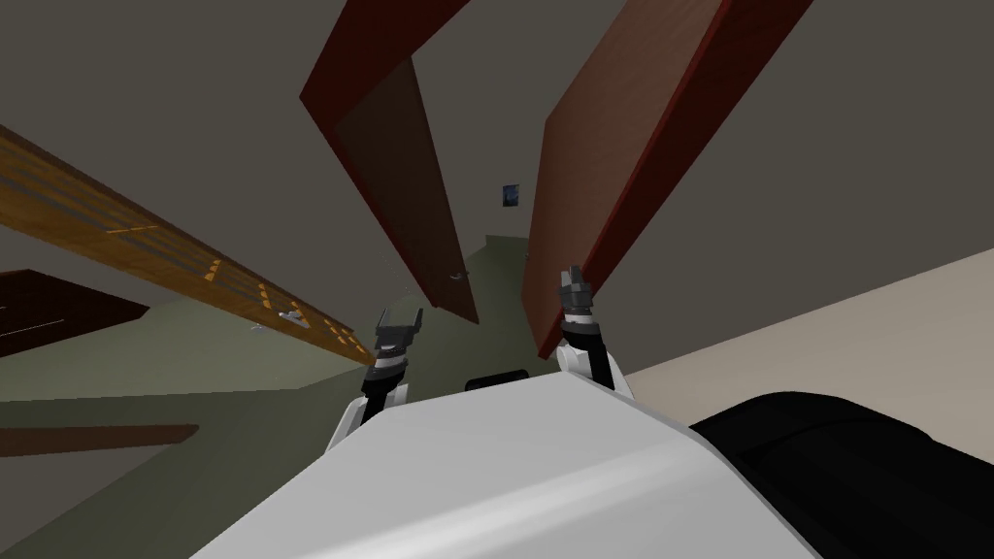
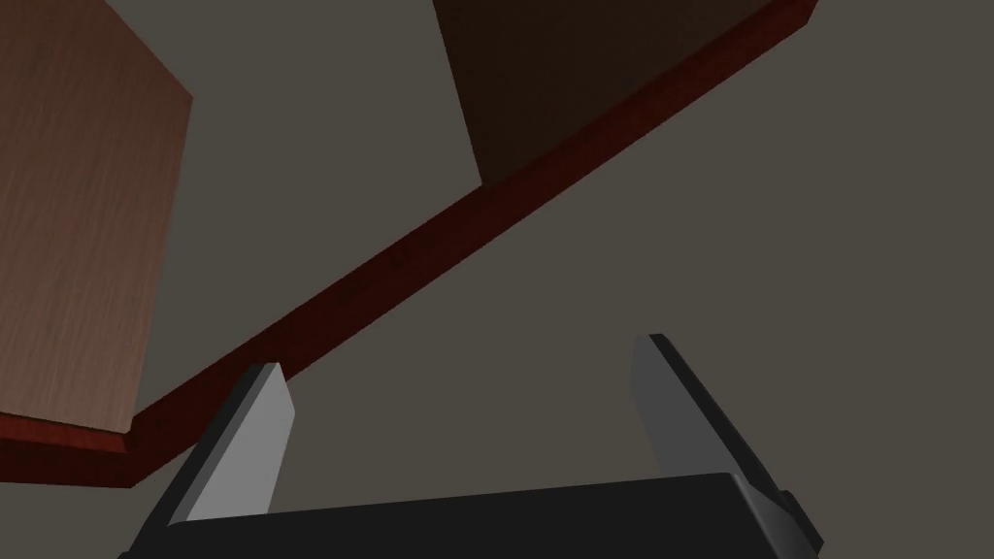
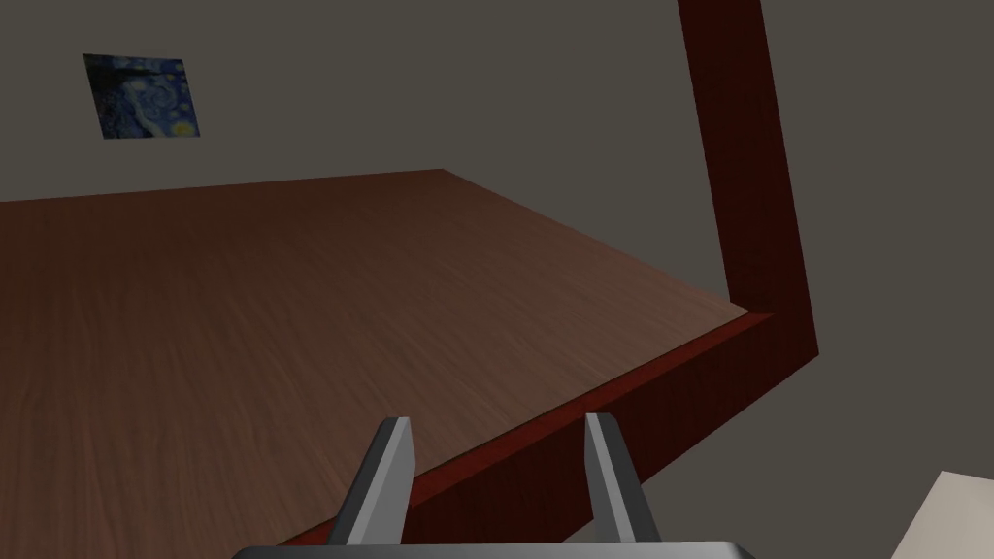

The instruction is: Push the door open

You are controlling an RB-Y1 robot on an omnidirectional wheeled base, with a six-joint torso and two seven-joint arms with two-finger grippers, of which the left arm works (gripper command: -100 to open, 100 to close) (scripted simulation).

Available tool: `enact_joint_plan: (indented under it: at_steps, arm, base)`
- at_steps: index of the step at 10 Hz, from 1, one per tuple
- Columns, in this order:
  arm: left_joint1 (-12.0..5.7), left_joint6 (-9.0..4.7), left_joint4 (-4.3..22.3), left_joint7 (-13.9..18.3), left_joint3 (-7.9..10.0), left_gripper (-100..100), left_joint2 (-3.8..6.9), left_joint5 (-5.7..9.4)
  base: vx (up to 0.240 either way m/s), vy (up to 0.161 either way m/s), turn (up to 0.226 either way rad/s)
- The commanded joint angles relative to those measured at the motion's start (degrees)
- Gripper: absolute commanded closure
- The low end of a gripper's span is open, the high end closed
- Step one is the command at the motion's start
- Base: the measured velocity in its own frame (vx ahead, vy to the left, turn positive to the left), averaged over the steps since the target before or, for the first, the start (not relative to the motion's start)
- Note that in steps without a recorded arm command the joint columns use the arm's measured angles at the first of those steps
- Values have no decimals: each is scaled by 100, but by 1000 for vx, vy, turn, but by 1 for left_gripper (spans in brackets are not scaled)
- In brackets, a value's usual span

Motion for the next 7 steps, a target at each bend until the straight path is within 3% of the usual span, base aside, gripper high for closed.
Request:
enact_joint_plan:
  at_steps: [1, 6, 7]
  arm:
    - [0, -31, 60, -165, 29, -100, -3, -47]
    - [-97, -200, 565, -1001, 264, -100, 0, -414]
    - [-97, -200, 565, -1046, 264, -100, 0, -414]
  base:
    - [55, 49, -34]
    - [71, 49, -95]
    - [57, 40, -49]
